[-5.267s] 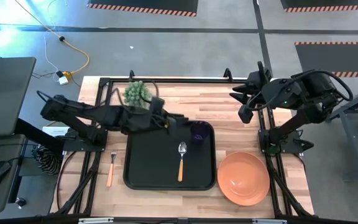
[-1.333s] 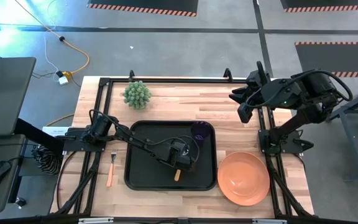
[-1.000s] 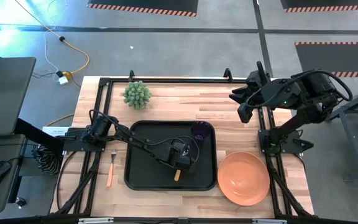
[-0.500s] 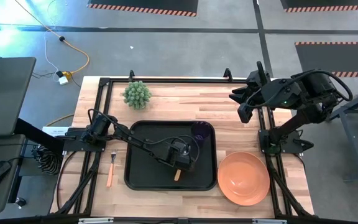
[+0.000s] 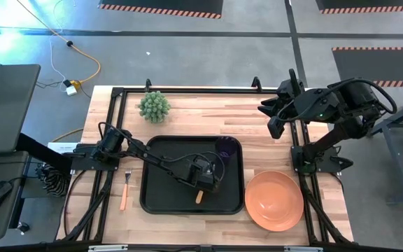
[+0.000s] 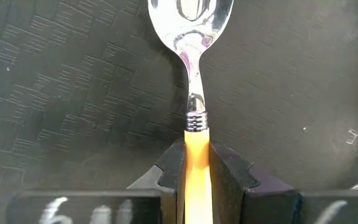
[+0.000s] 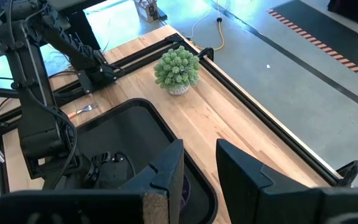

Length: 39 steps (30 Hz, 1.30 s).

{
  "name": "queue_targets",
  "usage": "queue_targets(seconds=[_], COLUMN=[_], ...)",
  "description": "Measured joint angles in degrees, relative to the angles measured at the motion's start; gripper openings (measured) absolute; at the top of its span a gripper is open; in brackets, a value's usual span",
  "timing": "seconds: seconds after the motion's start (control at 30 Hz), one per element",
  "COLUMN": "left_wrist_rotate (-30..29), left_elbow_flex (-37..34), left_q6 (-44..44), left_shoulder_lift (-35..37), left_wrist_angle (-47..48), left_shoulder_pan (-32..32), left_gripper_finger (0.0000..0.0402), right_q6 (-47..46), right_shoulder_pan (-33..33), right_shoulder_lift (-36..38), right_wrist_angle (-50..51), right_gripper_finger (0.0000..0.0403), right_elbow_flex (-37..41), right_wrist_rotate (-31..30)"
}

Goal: Pick and place plate/cup/fork/spoon on tray
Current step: Put the orange yellow on the left side of the black tray

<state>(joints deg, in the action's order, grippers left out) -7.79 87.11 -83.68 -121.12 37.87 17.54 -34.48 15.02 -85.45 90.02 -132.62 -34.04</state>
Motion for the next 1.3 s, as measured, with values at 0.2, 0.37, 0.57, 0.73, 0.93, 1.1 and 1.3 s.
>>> queue_targets(seconds=[0.2,0.37,0.57,0.73,0.93,1.1,1.3], left_wrist_rotate=[-0.03,-1.43,-3.70,-5.40,-6.44,-8.49,-9.33], left_elbow_flex=[0.04,0.02,0.04,-1.04,-6.29,-14.47,-25.65], left_q6=[1.44,1.44,1.47,1.47,0.66,-5.42,-13.36], left_shoulder_lift=[1.32,3.44,7.12,10.47,16.57,24.03,32.92], left_wrist_angle=[1.18,5.42,9.75,11.29,11.94,11.79,9.43], left_shoulder_pan=[-0.04,-0.07,-0.07,-0.07,-0.07,0.37,2.05], left_gripper_finger=[0.0047,0.0047,0.0047,0.0046,0.0046,0.0046,0.0046], right_q6=[0.00,0.04,0.46,1.39,1.99,2.14,2.58], right_shoulder_pan=[0.00,0.00,-0.01,-0.01,0.01,0.00,0.01], right_shoulder_lift=[0.00,0.02,0.02,0.02,0.02,0.02,0.00], right_wrist_angle=[0.00,-0.02,0.00,-0.02,0.00,-0.02,0.00], right_gripper_finger=[0.0087,0.0087,0.0087,0.0087,0.0087,0.0087,0.0087], right_elbow_flex=[0.00,0.00,0.00,0.00,0.00,0.00,0.00], right_wrist_rotate=[0.00,0.00,0.00,0.00,0.02,0.00,0.02])
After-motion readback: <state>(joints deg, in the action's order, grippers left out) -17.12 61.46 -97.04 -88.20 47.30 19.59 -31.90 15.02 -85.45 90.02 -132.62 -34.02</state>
